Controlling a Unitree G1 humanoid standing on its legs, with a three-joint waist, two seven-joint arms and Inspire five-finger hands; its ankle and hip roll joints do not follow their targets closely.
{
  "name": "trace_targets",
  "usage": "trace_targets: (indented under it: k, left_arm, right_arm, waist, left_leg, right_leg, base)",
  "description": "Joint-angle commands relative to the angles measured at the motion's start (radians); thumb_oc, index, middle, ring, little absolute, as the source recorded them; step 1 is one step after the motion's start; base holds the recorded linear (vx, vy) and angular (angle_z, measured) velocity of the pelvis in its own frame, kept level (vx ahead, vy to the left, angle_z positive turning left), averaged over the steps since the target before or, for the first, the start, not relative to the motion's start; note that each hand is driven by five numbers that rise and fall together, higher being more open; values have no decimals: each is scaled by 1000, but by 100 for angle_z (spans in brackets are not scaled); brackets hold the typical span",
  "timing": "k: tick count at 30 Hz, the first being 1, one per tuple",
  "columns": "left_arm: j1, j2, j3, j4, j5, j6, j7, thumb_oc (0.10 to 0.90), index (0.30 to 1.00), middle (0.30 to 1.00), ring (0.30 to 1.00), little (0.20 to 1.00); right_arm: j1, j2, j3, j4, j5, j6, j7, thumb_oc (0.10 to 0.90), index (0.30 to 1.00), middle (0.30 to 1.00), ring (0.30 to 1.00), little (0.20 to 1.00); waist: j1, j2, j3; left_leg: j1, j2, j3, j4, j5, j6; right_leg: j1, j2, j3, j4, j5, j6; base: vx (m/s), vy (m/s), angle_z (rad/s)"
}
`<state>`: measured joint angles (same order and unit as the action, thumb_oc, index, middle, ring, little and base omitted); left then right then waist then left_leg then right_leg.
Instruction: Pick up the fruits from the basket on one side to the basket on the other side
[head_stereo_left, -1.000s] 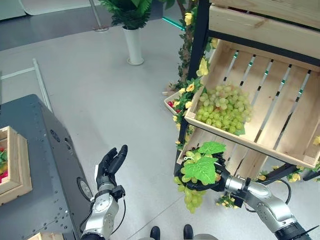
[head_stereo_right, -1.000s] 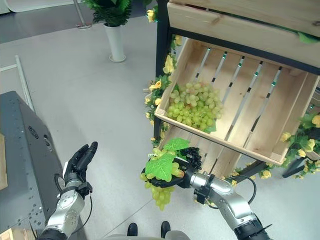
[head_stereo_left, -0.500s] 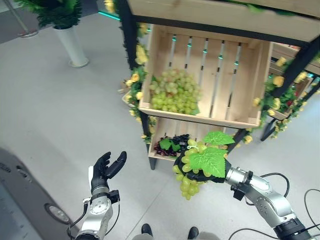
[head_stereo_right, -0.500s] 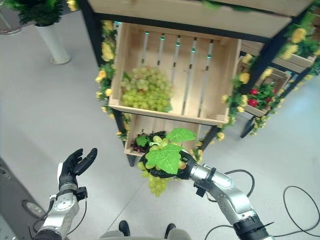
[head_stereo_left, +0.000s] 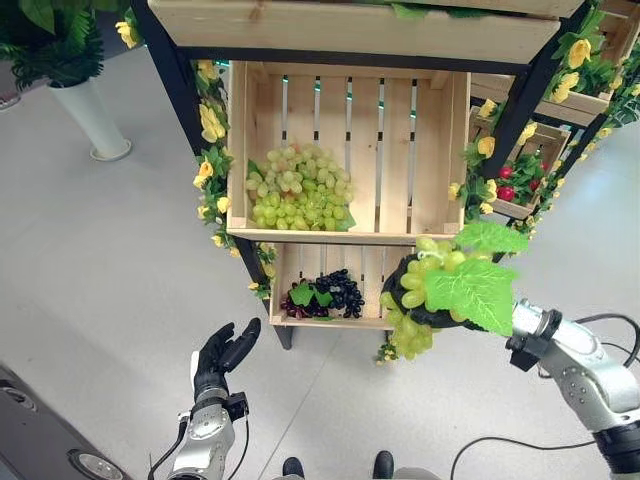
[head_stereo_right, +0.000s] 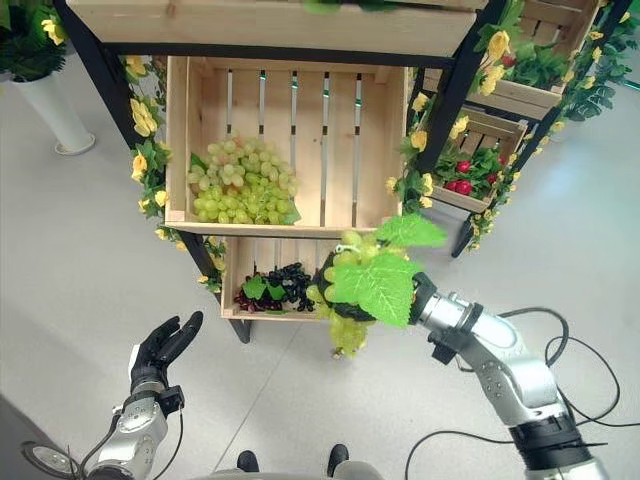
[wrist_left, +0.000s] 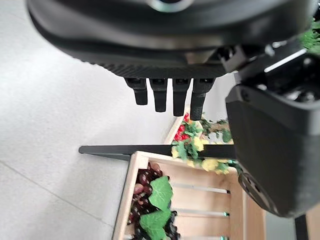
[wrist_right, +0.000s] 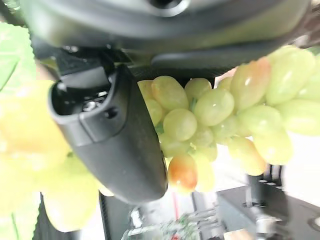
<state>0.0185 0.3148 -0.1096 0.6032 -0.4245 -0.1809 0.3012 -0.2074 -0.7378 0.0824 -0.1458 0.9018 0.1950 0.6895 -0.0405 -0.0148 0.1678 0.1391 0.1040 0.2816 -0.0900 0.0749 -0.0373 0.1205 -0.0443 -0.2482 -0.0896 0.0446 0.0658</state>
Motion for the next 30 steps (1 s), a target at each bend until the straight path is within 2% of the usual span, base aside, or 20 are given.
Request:
trace_targets:
  k: [1,4,11,18,21,23,26,30]
  left_arm:
    - [-137,86,-30,47,41,-62,-14,800,900,900,900,900]
    - [-140,87,-39,55,41,-53,-11,800,900,900,900,900]
    - [-111,76,-31,93,54,-59,-5,800,900,900,900,900]
    - [-88,71,-33,94,66,-66,4,800,900,900,900,900]
    - [-84,81,-41,73,66,-67,0,800,900,900,900,900]
    - [-79,90,-55,43,69,-69,-10,800,900,900,900,900]
    - [-74,97,-77,22,63,-71,-29,800,900,900,900,900]
    - [-62,99,-114,0,54,-77,-65,800,900,900,900,900]
  right_arm:
    - [-216,-6,-63,-15,208,-44,15,400,300,300,300,300]
    - [-285,-23,-63,27,246,-8,-24,400,300,300,300,300]
    - [-418,-63,-28,78,210,-39,-149,400,300,300,300,300]
    - [-549,-109,25,217,46,-92,-284,400,300,300,300,300]
    - [-608,-133,52,292,-16,-95,-313,400,300,300,300,300]
    - [-672,-158,105,362,-97,-114,-359,400,300,300,300,300]
    - [-742,-176,156,437,-125,-125,-396,400,300,300,300,300]
    - [-844,-192,235,568,-249,-142,-455,400,300,300,300,300]
  waist:
    - [6,-49,-93]
    - [16,-53,-102]
    - [41,-67,-119]
    - [65,-74,-130]
    - [79,-75,-130]
    - [93,-76,-129]
    - [107,-76,-127]
    - [129,-75,-124]
  left_leg:
    - [43,-68,-25,3,-164,30]
    - [47,-64,-29,3,-164,24]
    - [45,-55,-41,3,-157,17]
    - [41,-56,-63,3,-153,13]
    - [40,-56,-73,3,-151,10]
    - [38,-56,-84,3,-149,10]
    - [36,-57,-96,3,-147,10]
    - [36,-58,-111,3,-146,9]
  right_leg:
    - [34,-51,25,2,-47,27]
    - [40,-52,14,2,-52,26]
    - [48,-49,-5,2,-58,17]
    - [55,-48,-18,2,-62,13]
    - [59,-50,-29,2,-63,12]
    - [64,-51,-42,2,-64,10]
    - [67,-51,-51,2,-65,8]
    - [76,-52,-68,2,-68,6]
  base:
    - [0,0,0]
    - [38,-3,4]
    - [53,-1,2]
    - [42,-8,7]
    - [20,0,9]
    - [14,3,8]
    - [4,3,19]
    - [11,8,17]
